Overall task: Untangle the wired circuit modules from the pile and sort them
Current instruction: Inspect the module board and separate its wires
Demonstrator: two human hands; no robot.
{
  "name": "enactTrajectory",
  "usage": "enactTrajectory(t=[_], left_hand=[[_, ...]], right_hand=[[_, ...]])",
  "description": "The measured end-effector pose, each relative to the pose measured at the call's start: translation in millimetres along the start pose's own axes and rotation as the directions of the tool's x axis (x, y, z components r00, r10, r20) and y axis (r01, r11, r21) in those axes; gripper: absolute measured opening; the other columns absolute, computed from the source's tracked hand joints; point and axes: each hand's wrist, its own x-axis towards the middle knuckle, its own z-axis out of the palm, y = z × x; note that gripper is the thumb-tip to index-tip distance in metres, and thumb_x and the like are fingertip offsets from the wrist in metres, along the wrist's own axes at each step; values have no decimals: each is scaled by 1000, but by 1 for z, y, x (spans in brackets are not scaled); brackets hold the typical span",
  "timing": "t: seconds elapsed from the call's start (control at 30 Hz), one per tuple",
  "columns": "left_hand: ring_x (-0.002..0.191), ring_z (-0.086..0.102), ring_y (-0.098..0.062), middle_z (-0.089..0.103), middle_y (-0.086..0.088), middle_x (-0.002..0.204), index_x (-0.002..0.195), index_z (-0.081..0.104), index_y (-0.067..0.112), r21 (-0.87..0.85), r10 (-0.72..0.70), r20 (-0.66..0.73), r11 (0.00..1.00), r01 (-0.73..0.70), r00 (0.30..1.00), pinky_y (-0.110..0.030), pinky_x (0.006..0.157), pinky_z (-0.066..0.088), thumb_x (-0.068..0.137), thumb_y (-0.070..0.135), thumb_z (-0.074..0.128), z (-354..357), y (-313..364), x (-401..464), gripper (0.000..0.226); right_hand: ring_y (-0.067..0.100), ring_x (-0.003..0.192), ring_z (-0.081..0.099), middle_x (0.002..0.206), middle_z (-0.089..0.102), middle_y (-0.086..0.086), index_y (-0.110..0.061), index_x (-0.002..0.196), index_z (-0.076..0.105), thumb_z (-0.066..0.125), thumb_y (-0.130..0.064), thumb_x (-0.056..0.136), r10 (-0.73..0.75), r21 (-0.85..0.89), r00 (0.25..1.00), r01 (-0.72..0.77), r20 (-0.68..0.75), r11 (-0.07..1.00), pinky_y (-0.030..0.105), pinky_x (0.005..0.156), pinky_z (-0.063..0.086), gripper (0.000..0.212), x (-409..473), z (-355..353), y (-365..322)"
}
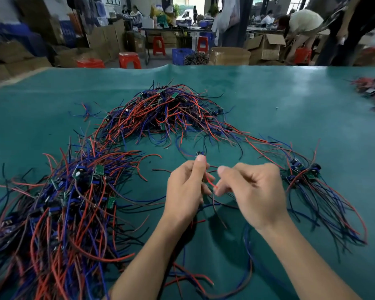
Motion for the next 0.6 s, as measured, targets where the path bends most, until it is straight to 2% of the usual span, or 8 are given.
enactTrajectory(t=[0.1,0.17,0.23,0.3,0.37,0.47,0.53,0.6], left_hand=[[58,59,-8,71,2,70,89,71,10,84,7,-30,996,-5,1000,-24,58,48,96,18,63,-2,-3,2,13],[57,58,-9,72,-3,74,92,71,10,54,-18,-18,998,19,1000,-24,56,48,92,8,64,-3,-3,1,7],[51,52,-9,69,-4,70,92,70,9,38,-2,22,999,1,1000,-20,50,43,90,1,63,-3,0,0,11],[52,48,-12,66,-10,65,89,70,14,65,61,86,996,-67,994,-21,51,40,89,-1,63,-1,1,-2,16],[57,47,-16,64,-21,69,88,70,19,110,117,173,984,-137,978,-28,55,40,87,5,65,0,3,-5,14],[61,47,-15,64,-15,68,88,73,14,117,129,256,980,-163,958,-31,59,40,85,8,67,-1,2,-7,9],[59,49,-11,64,-1,66,85,74,9,106,106,264,985,-138,959,-25,59,40,87,0,66,-1,2,-6,11],[56,52,-5,68,0,68,85,74,7,88,81,264,990,-108,961,-16,57,41,92,1,61,0,3,-6,16]], right_hand=[[25,51,64,48,65,5,-18,48,71,61,-41,81,69,-41,973,-62,219,997,44,62,53,42,-1,1,3],[20,44,57,42,59,4,-14,44,67,61,-42,83,131,-190,953,-80,273,978,37,57,47,47,1,-1,7],[25,45,51,42,52,8,-5,47,61,59,-45,83,143,-343,978,-82,155,936,38,57,43,54,6,-3,12],[27,55,54,51,55,10,-4,57,62,61,-47,84,164,-357,986,-162,-25,920,38,59,45,50,11,-5,19],[23,64,62,62,66,2,-12,72,69,68,-41,90,277,-188,953,-297,-125,936,38,65,50,35,15,-6,24],[22,68,63,74,74,3,-10,82,72,70,-24,95,462,170,885,-447,-58,878,35,55,47,20,18,-6,25],[16,66,63,80,77,8,-11,90,74,68,-13,96,478,325,877,-442,-38,836,24,50,43,9,19,-9,21],[13,63,61,82,77,11,-12,98,75,65,-9,96,465,438,885,-409,-23,800,20,50,44,10,21,-14,16]])
